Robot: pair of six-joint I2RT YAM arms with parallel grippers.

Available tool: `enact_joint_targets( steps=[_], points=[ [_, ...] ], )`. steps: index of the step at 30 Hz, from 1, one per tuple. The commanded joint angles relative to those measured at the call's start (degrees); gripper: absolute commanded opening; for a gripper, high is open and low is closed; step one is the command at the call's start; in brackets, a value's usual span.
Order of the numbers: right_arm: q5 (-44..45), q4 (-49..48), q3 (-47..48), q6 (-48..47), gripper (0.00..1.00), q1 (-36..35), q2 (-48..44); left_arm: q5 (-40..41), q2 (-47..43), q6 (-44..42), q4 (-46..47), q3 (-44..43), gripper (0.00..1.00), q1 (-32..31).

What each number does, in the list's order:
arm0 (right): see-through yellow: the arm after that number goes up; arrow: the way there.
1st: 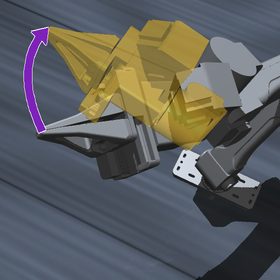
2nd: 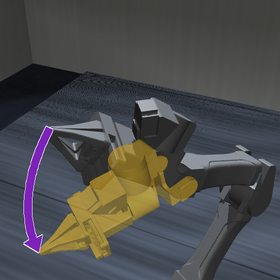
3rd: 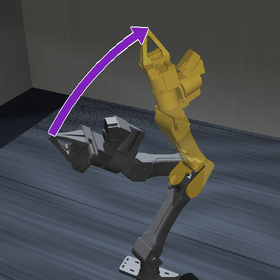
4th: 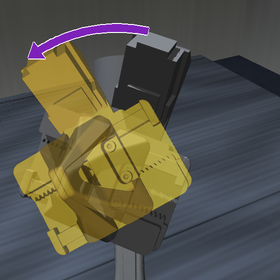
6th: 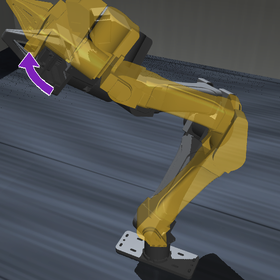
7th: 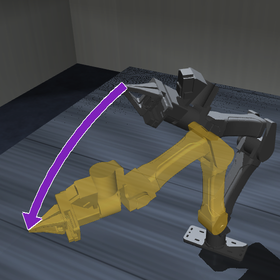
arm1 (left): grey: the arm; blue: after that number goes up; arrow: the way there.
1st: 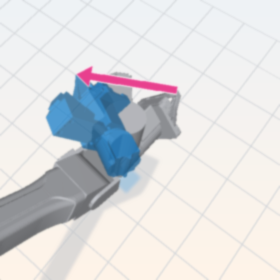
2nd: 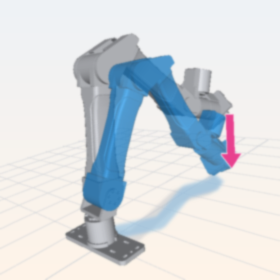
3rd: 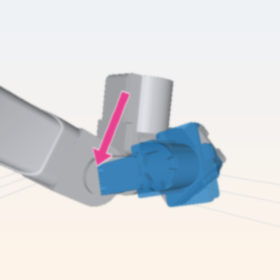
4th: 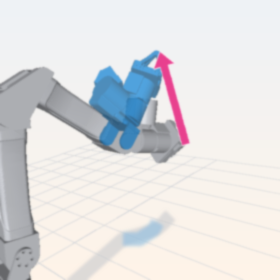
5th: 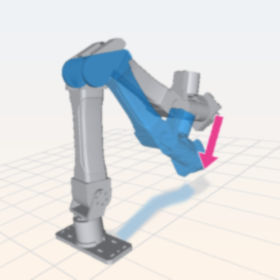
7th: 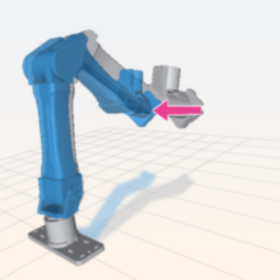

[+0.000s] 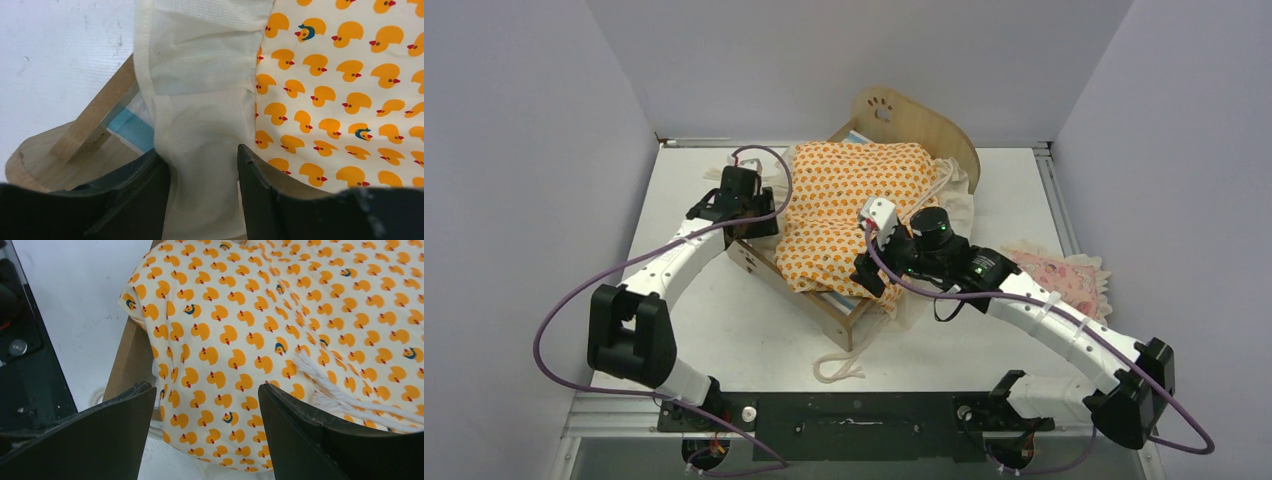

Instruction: Set up the pet bed

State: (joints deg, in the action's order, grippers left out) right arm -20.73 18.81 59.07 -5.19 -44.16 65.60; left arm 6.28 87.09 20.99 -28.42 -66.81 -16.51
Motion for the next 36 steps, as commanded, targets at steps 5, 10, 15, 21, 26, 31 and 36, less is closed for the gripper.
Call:
enact_joint_targets(
  steps=[5,10,15,21,26,31,36],
  points=[
    [8.15,3.13,4.65,-7.65,0.75,-4.42,8.68,-5.01,1.69,1.65,3.70,-1.12,0.09,0.16],
    [8.91,4.26,6.11,-8.34,0.45,-4.55,10.20,-2.55,-0.75,-3.03,-2.87,-10.46,0.00,0.16],
    [7.18,6.43,8.50,-6.48,0.05,-5.11,9.15,5.13,-4.48,-10.39,-9.25,-22.83,0.00,0.07],
    [4.15,4.22,10.00,0.72,0.05,-5.94,6.66,9.84,-6.36,-21.49,-11.80,-35.54,0.00,0.03],
    [1.28,1.07,10.05,5.13,0.05,-6.17,6.61,16.07,3.46,-26.78,-26.83,-61.02,0.00,-2.40],
    [3.39,-2.38,7.20,8.39,0.05,-6.39,6.59,19.63,5.42,-32.37,-23.71,-59.48,0.00,-4.32],
    [1.75,-6.07,4.76,11.04,0.18,-6.62,8.10,19.34,9.61,-31.26,-15.93,-49.41,0.00,-3.36]
  ],
)
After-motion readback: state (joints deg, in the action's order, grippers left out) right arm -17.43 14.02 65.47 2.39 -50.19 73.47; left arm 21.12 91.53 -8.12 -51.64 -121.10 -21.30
